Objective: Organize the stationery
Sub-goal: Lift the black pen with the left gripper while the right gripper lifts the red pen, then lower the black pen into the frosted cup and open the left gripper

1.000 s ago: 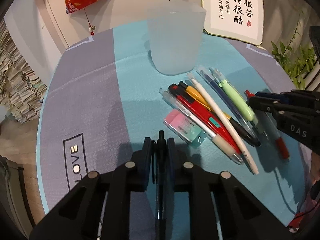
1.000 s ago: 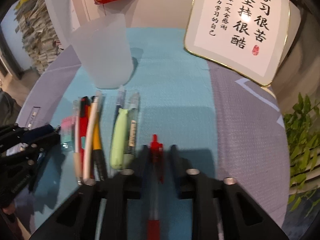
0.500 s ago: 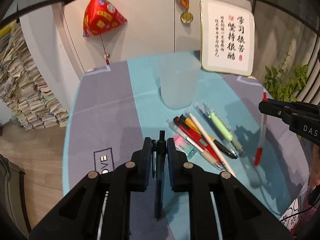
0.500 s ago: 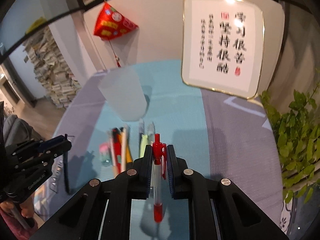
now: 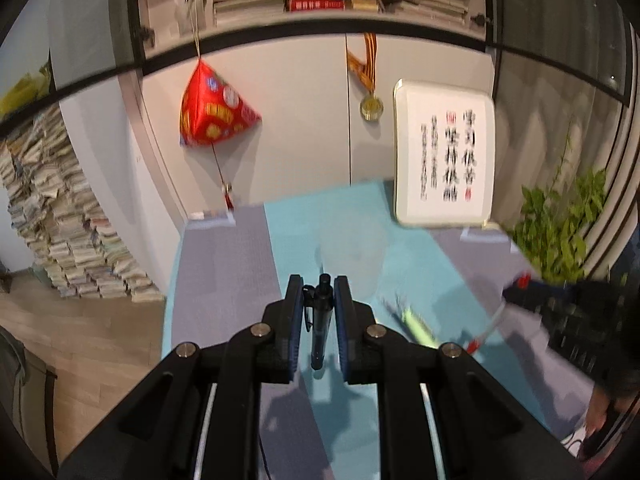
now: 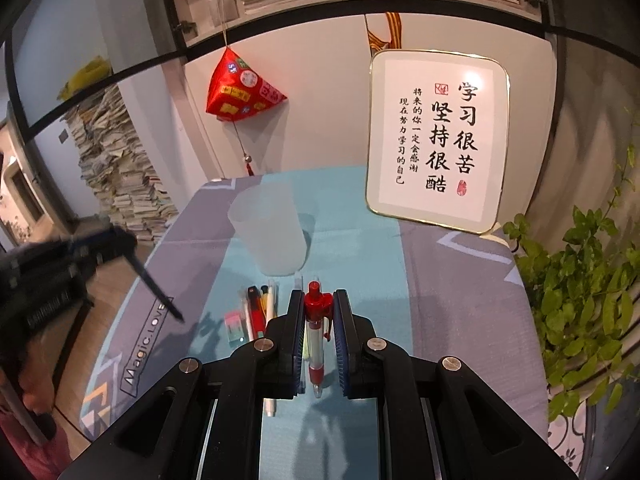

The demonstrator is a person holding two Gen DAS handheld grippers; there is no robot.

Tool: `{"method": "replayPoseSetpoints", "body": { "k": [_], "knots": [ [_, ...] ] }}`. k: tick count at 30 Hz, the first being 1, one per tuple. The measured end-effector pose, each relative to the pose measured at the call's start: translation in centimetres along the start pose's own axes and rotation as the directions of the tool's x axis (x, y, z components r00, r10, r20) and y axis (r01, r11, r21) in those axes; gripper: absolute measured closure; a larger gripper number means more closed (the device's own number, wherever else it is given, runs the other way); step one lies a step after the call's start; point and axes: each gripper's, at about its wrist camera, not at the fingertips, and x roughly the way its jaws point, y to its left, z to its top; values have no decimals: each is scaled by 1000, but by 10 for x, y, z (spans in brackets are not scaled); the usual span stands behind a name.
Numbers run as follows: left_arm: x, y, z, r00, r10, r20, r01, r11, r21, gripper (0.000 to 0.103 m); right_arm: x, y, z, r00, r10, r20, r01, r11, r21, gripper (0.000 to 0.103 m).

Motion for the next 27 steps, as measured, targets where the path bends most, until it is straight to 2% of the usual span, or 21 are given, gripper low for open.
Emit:
{"method": "replayPoseSetpoints", "body": {
  "k": [4, 9, 14, 18, 27],
  "knots": [
    [0, -2, 32, 998, 4, 58, -4, 1000, 4, 89, -2, 1, 0, 1000, 3, 8, -3, 1000, 1, 88],
    [9, -1, 62, 994, -21, 103, 24, 999, -31, 89, -3, -1, 0, 1000, 0, 9, 0, 1000, 4, 88],
    [24, -4, 73, 990, -27, 136, 32, 999, -33, 89, 0, -8, 5, 1000, -16, 10, 16, 1000, 22, 88],
    [41, -6, 70, 990, -56, 127, 62, 997, -44, 89, 4, -11, 17, 999, -34, 28, 33, 999, 32, 88],
    [74, -10, 54, 997, -59, 42, 61, 997, -40, 89, 6, -12, 29, 998, -34, 55, 32, 999, 42, 88]
  ]
}}
